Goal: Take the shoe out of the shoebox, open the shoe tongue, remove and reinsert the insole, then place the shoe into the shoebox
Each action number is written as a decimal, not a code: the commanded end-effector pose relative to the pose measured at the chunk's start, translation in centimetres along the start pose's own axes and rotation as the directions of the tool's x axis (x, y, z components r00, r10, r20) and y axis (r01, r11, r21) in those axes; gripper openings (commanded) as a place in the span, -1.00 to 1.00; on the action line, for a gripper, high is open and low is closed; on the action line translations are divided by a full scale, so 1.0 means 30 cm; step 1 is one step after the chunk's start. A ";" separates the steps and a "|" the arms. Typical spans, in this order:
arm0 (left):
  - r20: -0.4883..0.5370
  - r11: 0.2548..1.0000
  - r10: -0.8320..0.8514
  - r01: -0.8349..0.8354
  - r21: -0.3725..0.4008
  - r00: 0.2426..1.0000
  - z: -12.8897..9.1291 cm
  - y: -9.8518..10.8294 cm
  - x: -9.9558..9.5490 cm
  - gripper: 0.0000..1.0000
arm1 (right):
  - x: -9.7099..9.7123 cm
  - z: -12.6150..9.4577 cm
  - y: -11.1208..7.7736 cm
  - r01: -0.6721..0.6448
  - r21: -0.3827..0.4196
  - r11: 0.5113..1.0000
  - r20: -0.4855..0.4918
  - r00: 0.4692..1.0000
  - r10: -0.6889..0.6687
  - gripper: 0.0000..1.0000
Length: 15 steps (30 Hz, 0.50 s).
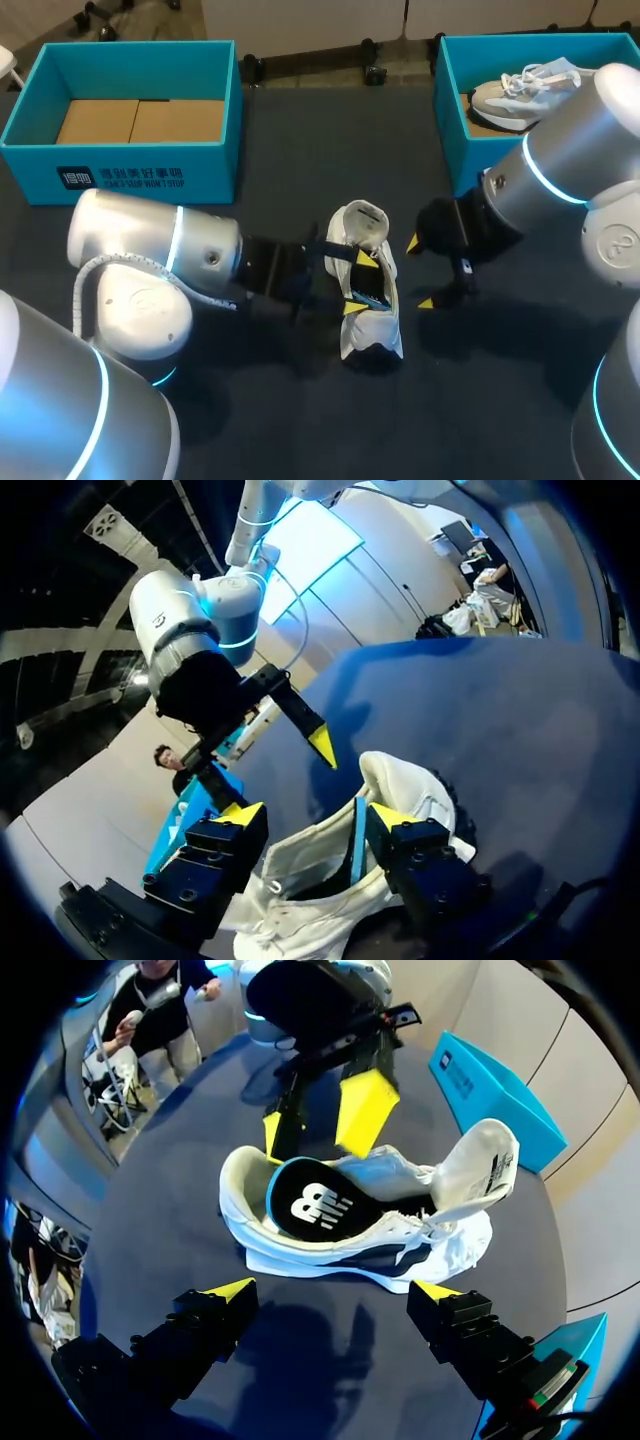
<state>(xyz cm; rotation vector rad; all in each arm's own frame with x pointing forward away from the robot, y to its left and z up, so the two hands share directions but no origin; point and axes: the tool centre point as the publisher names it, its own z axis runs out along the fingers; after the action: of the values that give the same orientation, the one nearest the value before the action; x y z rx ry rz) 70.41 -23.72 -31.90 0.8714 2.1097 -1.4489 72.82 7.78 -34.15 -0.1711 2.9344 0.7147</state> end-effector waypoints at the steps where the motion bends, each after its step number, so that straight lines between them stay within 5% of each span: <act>1: -0.004 1.000 0.008 -0.008 -0.002 1.000 -0.044 -0.020 -0.005 0.33 | 0.002 -0.003 0.009 0.000 0.002 1.000 0.005 1.000 0.000 1.00; 4: -0.017 1.000 0.018 -0.018 -0.006 1.000 -0.055 -0.022 -0.011 0.22 | 0.001 -0.005 0.011 0.001 0.001 1.000 0.009 1.000 -0.001 1.00; 5: -0.025 1.000 0.024 -0.024 -0.008 0.999 -0.059 -0.023 -0.013 0.04 | 0.001 -0.005 0.011 0.002 0.001 1.000 0.010 1.000 -0.002 1.00; 9: -0.048 0.999 0.037 -0.038 -0.010 0.998 -0.072 -0.026 -0.019 0.07 | 0.009 -0.005 0.012 -0.001 -0.003 1.000 0.016 1.000 0.001 1.00; 15: -0.099 0.997 0.073 -0.075 -0.019 0.992 -0.090 -0.023 -0.025 -0.23 | 0.024 -0.003 0.005 -0.014 -0.011 1.000 0.024 1.000 0.014 1.00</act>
<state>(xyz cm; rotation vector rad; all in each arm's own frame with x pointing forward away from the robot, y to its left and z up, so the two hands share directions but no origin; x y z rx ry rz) 70.22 -21.95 -30.58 0.9919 2.1181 -1.3763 72.49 8.09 -33.92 -0.1482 2.9229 0.7246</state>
